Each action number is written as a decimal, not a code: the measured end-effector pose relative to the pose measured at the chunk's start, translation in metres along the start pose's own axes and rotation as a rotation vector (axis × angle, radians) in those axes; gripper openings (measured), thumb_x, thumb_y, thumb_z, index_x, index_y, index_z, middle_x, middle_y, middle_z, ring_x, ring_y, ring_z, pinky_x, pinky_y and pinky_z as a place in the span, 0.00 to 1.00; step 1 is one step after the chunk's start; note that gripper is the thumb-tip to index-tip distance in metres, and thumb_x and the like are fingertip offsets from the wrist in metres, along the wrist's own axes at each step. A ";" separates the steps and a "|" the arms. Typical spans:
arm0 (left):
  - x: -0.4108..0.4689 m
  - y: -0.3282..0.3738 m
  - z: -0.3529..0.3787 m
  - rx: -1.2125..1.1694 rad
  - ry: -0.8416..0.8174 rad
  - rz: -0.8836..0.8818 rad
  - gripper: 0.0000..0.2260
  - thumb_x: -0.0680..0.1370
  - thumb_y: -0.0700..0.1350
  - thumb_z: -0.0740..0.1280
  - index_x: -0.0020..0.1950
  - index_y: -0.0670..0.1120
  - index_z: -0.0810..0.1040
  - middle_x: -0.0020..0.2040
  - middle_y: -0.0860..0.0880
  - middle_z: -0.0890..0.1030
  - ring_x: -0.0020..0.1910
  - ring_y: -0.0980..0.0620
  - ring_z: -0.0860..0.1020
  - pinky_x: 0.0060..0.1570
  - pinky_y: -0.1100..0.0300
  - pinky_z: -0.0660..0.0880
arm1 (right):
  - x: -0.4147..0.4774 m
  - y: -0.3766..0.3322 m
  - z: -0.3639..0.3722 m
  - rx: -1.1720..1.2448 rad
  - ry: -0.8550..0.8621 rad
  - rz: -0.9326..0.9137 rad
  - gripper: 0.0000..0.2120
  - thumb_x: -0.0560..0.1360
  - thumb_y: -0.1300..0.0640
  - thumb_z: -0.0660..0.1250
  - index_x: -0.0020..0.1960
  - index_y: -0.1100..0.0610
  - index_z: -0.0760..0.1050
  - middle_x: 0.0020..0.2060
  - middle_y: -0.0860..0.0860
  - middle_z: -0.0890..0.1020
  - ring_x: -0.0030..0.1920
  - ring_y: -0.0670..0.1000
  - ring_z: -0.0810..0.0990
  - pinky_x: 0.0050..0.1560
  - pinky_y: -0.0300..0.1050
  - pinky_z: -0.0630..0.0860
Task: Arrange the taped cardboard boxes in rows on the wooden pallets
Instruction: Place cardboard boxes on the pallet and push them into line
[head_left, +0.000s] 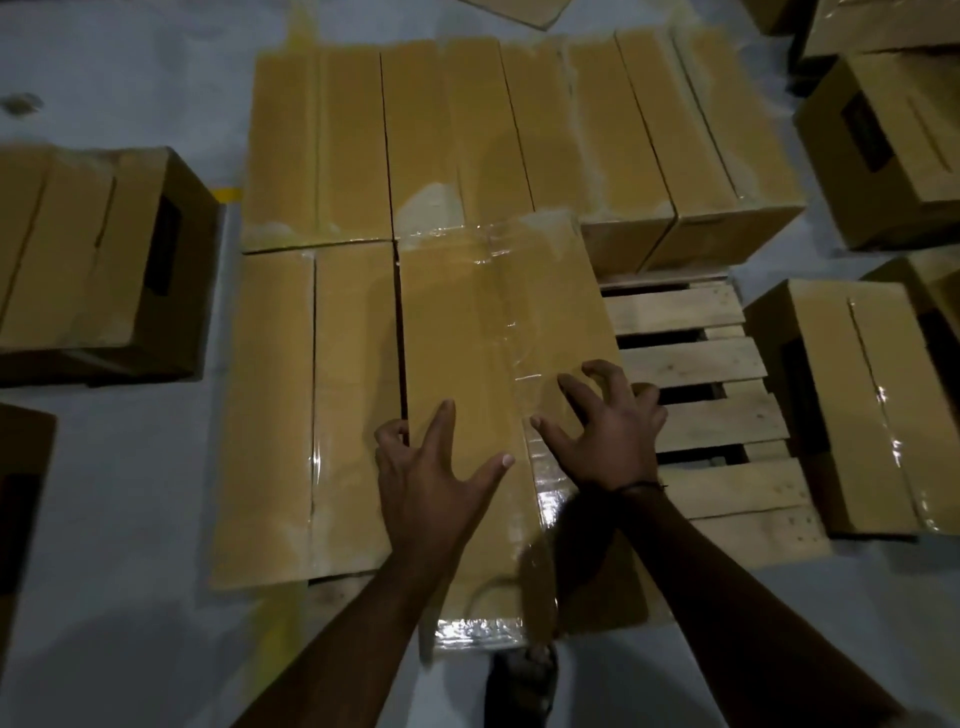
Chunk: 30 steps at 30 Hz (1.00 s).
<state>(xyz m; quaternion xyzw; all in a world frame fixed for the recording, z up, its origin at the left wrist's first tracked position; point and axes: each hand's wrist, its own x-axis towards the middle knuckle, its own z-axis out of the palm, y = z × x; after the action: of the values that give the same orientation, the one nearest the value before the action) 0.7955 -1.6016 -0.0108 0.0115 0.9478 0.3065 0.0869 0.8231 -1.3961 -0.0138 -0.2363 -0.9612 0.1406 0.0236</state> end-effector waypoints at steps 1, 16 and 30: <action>0.001 -0.004 0.006 0.002 0.003 0.000 0.41 0.65 0.76 0.71 0.76 0.64 0.67 0.71 0.50 0.59 0.69 0.43 0.67 0.58 0.45 0.79 | 0.003 0.003 0.008 0.001 -0.006 -0.007 0.27 0.70 0.31 0.70 0.65 0.42 0.77 0.70 0.46 0.69 0.62 0.61 0.65 0.59 0.58 0.67; 0.057 -0.073 0.066 0.173 -0.265 0.047 0.38 0.74 0.65 0.72 0.80 0.61 0.60 0.79 0.42 0.50 0.78 0.37 0.53 0.73 0.42 0.64 | 0.046 0.011 0.121 0.110 -0.236 0.057 0.30 0.73 0.37 0.70 0.73 0.38 0.68 0.78 0.43 0.55 0.68 0.62 0.62 0.67 0.60 0.67; -0.011 -0.117 0.050 0.511 -0.518 0.040 0.54 0.68 0.72 0.72 0.83 0.62 0.41 0.81 0.41 0.32 0.79 0.29 0.37 0.77 0.34 0.47 | -0.043 0.036 0.109 -0.029 -0.586 -0.069 0.44 0.72 0.34 0.70 0.81 0.41 0.52 0.81 0.48 0.36 0.79 0.67 0.42 0.73 0.68 0.63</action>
<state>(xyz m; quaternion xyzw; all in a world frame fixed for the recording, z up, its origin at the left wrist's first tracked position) 0.8188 -1.6687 -0.1168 0.1287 0.9400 0.0481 0.3122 0.8653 -1.4138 -0.1271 -0.1530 -0.9364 0.1883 -0.2537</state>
